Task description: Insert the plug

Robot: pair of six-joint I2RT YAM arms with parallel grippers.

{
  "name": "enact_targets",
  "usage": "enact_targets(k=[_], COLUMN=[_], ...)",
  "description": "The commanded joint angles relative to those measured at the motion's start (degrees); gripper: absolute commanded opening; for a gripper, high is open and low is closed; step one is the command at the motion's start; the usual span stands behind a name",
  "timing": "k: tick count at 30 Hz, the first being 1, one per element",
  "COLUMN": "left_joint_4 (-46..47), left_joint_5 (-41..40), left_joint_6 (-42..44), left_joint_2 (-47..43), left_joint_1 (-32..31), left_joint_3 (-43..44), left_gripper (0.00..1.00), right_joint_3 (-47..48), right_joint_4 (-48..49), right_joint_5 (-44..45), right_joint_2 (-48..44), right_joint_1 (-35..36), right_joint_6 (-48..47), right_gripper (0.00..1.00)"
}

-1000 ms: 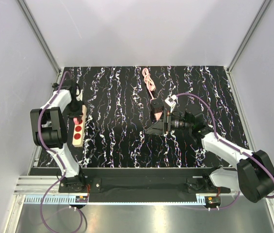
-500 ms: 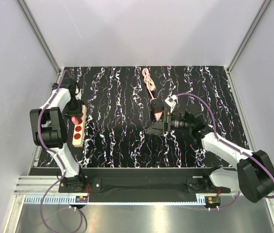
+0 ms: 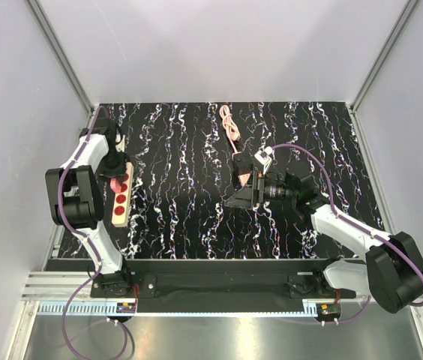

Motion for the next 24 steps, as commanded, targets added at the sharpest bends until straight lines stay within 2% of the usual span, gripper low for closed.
enact_targets(k=[1, 13, 18, 21, 24], left_joint_4=[-0.65, -1.09, -1.09, -1.09, -0.65], left_joint_5=[-1.54, -1.89, -1.98, -2.59, -2.33], left_joint_6=[0.47, 0.56, 0.73, 0.82, 1.00], left_joint_2=[0.28, 1.95, 3.36, 3.71, 3.98], left_joint_1=[0.53, 0.44, 0.44, 0.44, 0.44], left_joint_3=[2.13, 2.66, 3.36, 3.36, 2.92], left_gripper=[0.42, 0.40, 0.08, 0.01, 0.00], right_joint_3=[-0.10, 0.08, 0.16, 0.16, 0.16], right_joint_4=[2.38, 2.29, 2.20, 2.20, 2.20], right_joint_5=[-0.89, -0.89, -0.89, -0.89, -0.89], right_joint_2=[-0.96, -0.88, -0.96, -0.96, -0.88], right_joint_1=[-0.17, -0.17, -0.09, -0.17, -0.17], right_joint_6=[0.17, 0.17, 0.17, 0.17, 0.09], right_gripper=[1.00, 0.99, 1.00, 1.00, 1.00])
